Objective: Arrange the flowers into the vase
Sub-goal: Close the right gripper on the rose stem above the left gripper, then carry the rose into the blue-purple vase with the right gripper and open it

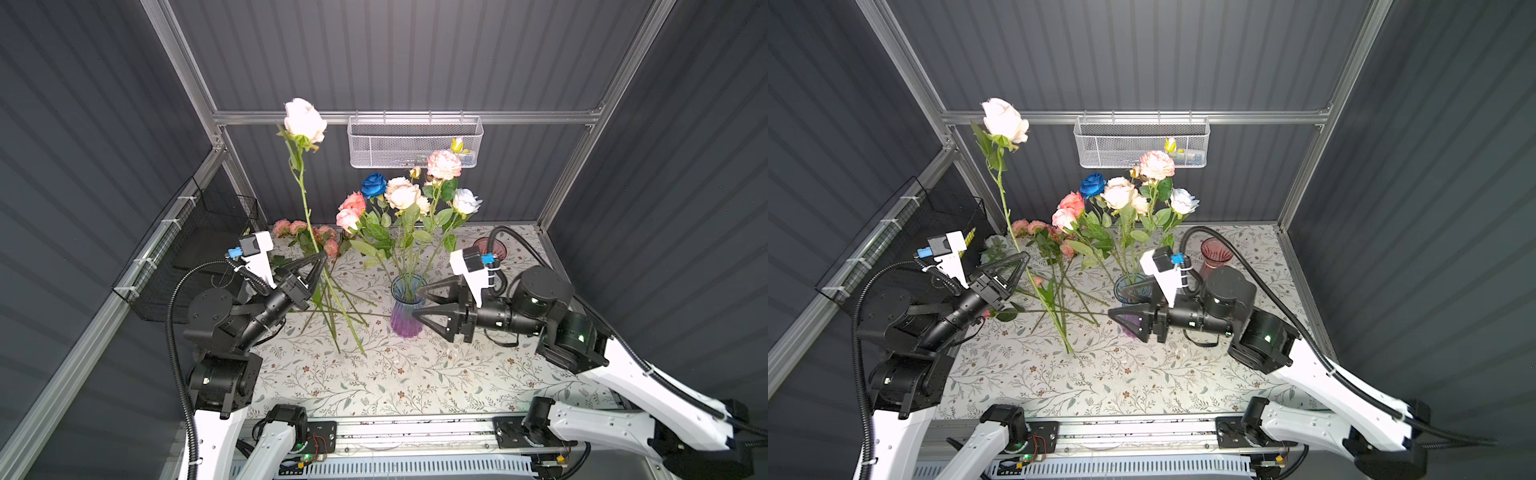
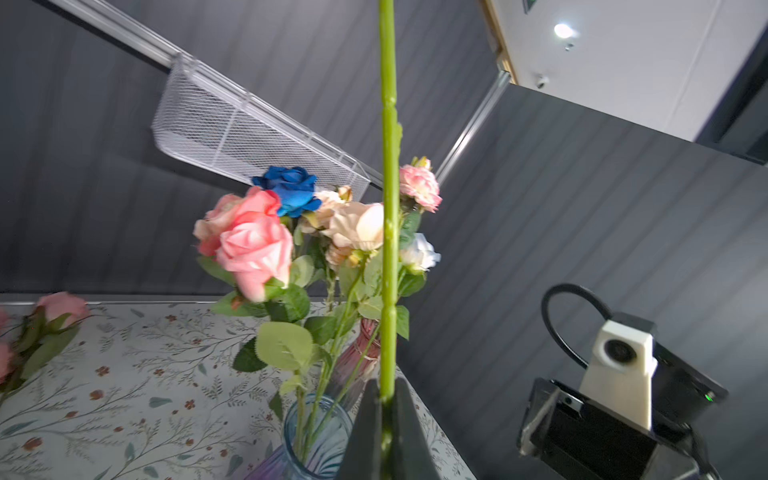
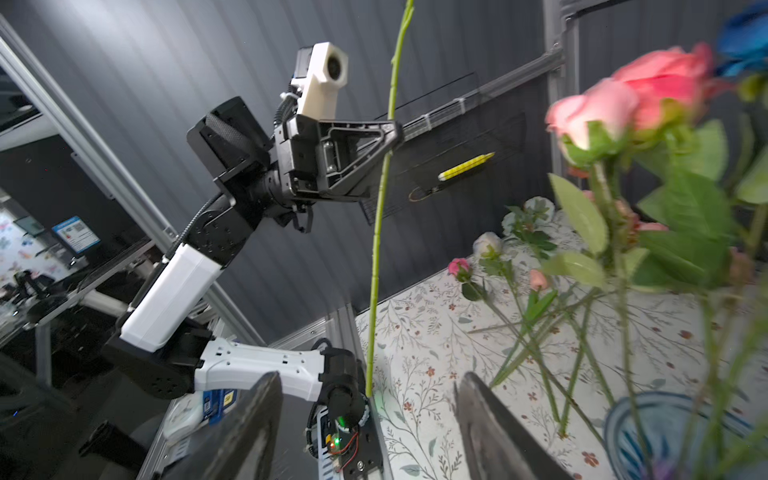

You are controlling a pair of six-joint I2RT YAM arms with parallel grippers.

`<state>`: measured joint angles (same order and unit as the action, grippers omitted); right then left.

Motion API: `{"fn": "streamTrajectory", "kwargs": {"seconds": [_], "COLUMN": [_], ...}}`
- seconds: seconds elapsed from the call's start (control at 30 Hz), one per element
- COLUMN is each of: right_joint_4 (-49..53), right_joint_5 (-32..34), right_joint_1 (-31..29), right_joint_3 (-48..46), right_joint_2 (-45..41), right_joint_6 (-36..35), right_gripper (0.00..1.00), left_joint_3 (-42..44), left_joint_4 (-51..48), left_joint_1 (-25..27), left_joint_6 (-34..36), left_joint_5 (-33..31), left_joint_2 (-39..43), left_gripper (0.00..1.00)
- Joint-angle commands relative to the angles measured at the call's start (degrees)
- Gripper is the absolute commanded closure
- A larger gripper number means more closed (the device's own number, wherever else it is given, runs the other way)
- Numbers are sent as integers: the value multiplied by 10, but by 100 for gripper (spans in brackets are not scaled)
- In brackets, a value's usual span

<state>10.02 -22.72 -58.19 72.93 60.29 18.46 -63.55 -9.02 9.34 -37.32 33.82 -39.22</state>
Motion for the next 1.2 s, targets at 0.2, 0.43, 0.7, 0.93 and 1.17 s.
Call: {"fn": "streamTrajectory", "kwargs": {"seconds": [0.2, 0.43, 0.7, 0.93, 1.17], "right_joint_4": [99, 116, 109, 51, 27], "right_joint_5": [-20, -45, -70, -23, 128], "right_joint_1": [-53, -66, -68, -67, -61], "right_joint_3": [191, 288, 319, 234, 107], "right_joint_2": [186, 266, 297, 240, 106], "right_joint_6": [-72, -85, -82, -79, -115], "right_gripper": [30, 30, 69, 100, 100], "left_joint_3": [29, 41, 38, 45, 35], "left_joint_4": [145, 194, 190, 174, 98], "left_joint_1": [2, 2, 2, 2, 2], "left_joint_6": [-29, -60, -65, -72, -29], "left_joint_5": [191, 232, 234, 171, 79], "left_joint_2": [14, 13, 17, 31, 60], "left_gripper": [100, 100, 100, 16, 0]}}
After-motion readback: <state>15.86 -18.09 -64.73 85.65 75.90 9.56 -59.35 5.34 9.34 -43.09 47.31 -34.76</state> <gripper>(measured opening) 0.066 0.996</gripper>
